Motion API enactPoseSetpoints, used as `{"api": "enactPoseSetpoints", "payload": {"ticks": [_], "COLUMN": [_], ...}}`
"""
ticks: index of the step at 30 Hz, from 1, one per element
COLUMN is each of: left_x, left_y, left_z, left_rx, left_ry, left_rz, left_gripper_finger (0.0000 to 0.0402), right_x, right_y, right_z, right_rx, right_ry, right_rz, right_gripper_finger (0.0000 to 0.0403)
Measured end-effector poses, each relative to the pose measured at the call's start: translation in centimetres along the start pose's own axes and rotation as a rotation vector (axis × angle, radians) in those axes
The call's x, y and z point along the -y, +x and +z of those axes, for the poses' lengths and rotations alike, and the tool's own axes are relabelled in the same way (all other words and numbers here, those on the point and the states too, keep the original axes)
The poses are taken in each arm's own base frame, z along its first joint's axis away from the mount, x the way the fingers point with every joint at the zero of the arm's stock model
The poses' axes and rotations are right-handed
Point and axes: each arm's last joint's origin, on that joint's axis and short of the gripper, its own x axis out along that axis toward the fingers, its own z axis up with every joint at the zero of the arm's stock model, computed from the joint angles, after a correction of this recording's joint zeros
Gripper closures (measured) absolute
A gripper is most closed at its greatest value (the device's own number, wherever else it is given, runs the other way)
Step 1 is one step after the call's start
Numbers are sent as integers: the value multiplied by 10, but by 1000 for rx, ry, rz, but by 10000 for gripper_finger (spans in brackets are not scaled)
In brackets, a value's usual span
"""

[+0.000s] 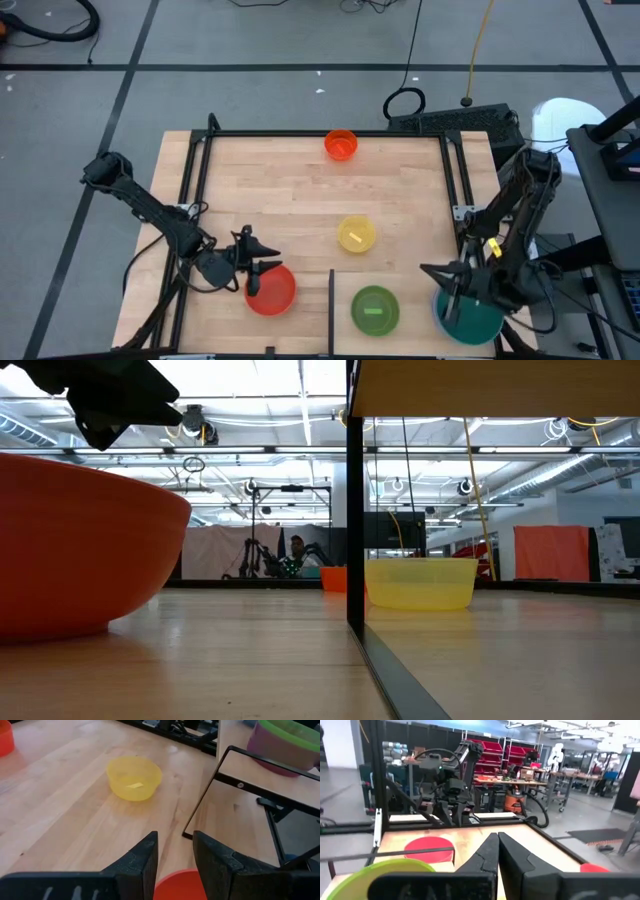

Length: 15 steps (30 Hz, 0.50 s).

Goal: Place and stack bowls onto a shelf
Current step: Stack the light orange bowl on top of the green bowl on the shelf

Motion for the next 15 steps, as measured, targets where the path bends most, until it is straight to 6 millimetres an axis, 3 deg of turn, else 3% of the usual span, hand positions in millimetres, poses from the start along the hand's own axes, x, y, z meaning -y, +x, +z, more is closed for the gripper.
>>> {"api": "enactPoseSetpoints", "payload": {"ticks": [15], "left_x": [-1], "left_y": [0], "left_z": [0], "left_rx": [13], "left_ry": [32], "left_rz": [26], "left_gripper_finger": [275], "right_x": [25], "right_y": [0], "right_z": [-22], "right_rx": [0], "right_ry": [101], "right_rz": [0], "right_gripper_finger": [403]}}
